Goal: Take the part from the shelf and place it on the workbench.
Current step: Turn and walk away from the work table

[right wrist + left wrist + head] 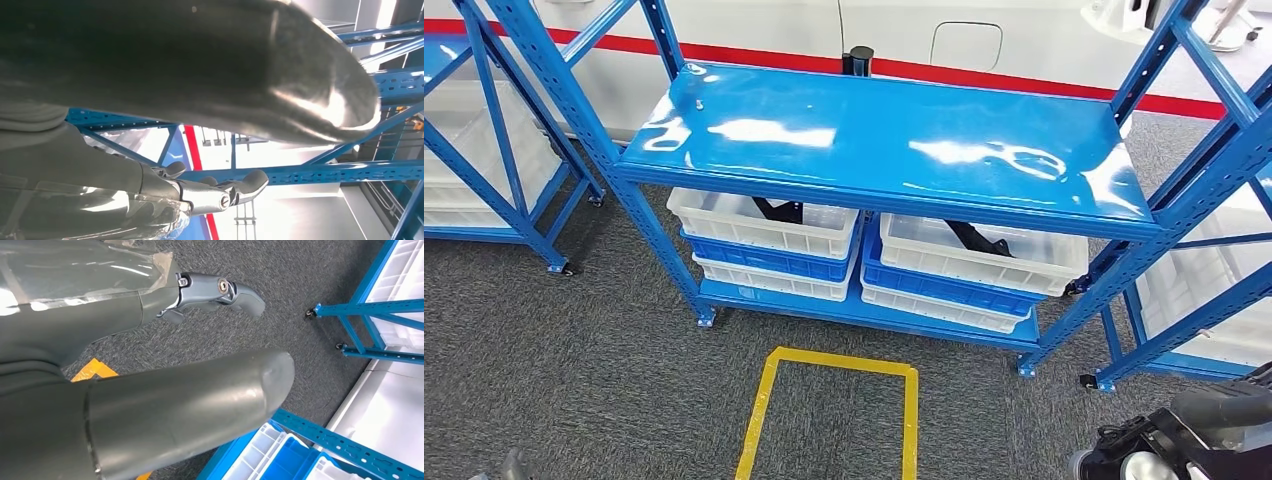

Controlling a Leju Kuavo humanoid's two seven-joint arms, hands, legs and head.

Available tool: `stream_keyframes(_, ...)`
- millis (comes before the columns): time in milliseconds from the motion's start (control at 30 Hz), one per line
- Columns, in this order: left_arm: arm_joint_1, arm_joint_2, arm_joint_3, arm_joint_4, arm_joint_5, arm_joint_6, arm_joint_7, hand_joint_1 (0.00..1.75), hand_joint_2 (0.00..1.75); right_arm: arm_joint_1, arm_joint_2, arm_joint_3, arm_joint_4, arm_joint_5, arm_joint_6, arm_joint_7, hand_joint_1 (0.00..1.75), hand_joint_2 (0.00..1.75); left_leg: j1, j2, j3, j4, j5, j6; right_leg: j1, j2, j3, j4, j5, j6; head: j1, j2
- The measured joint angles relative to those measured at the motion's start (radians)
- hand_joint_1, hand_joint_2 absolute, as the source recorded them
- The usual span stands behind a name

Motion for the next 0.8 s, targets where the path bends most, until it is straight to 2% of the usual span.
stream_keyframes(400, 0.011, 0.000, 0.000, 0.000, 0.011, 0.011, 0.000, 0.00, 0.00, -0.003, -0.017, 0.024, 0.013, -0.027, -0.006, 0.001, 0.00, 0.00, 0.004, 0.001, 0.000, 0.000, 0.000, -0.001, 0.005, 0.000, 0.000, 0.000, 0.000, 0.000, 0.000, 0.000)
stream_keyframes(467, 0.014, 0.000, 0.000, 0.001, 0.012, 0.010, 0.006, 0.00, 0.87, -0.005, -0.022, 0.030, 0.024, -0.004, -0.014, 0.018, 0.00, 0.87, 0.004, 0.001, 0.000, -0.001, 0.000, -0.001, 0.005, 0.000, 0.000, 0.000, 0.000, 0.000, 0.000, 0.000)
stream_keyframes(533, 0.012, 0.002, 0.002, 0.014, 0.000, 0.015, 0.021, 0.00, 1.75, -0.013, -0.028, 0.036, 0.065, 0.065, -0.024, 0.073, 0.00, 1.75, 0.004, 0.002, 0.000, -0.001, 0.000, -0.001, 0.005, 0.000, 0.000, 0.000, 0.000, 0.000, 0.000, 0.000)
stream_keyframes(667, -0.011, 0.020, 0.029, 0.121, -0.053, 0.036, 0.032, 0.00, 1.75, -0.059, -0.043, 0.011, 0.289, 0.216, -0.032, 0.212, 0.00, 1.75, 0.004, 0.002, 0.001, -0.001, 0.000, 0.000, 0.005, 0.000, 0.000, 0.000, 0.000, 0.000, 0.000, 0.000)
stream_keyframes(800, -0.045, 0.059, 0.089, 0.309, -0.116, 0.072, 0.022, 0.00, 1.75, -0.133, -0.079, -0.056, 0.693, 0.196, -0.003, 0.302, 0.00, 1.75, 0.004, 0.001, 0.002, 0.000, 0.000, 0.000, 0.005, 0.000, 0.001, 0.000, 0.000, 0.000, 0.000, 0.000)
